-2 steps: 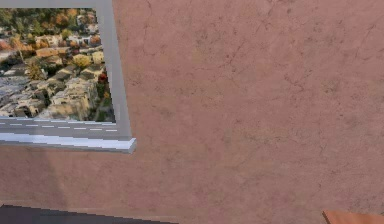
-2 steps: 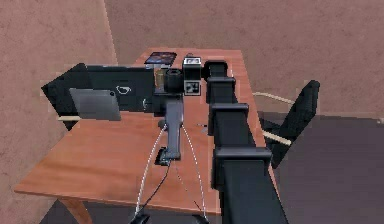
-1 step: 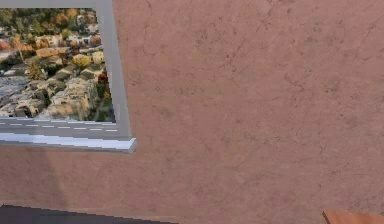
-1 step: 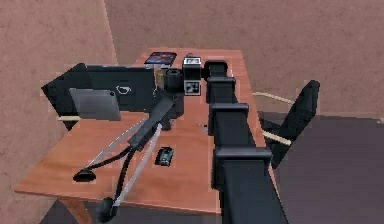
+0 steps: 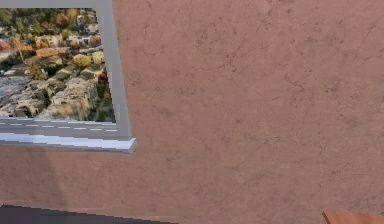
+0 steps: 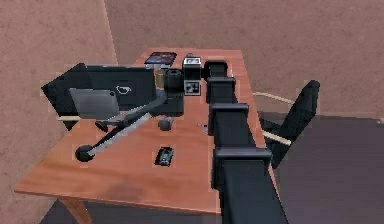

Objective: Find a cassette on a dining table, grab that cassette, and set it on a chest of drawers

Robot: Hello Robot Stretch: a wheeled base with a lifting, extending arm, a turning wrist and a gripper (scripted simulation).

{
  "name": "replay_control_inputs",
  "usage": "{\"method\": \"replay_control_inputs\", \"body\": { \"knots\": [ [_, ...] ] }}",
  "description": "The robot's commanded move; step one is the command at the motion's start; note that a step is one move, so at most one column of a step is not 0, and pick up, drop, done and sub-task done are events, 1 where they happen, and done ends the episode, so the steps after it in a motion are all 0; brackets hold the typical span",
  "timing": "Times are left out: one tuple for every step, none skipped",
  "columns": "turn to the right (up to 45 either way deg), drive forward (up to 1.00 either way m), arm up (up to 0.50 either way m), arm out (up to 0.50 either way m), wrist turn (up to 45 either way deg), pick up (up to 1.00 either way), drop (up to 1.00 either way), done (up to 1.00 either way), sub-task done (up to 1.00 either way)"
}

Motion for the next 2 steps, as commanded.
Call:
{"method": "replay_control_inputs", "body": {
  "knots": [
    [0.0,0.0,0.0,0.0,45.0,0.0,0.0,0.0,0.0],
    [0.0,0.0,0.0,0.0,27.0,0.0,0.0,0.0,0.0]
  ]
}}
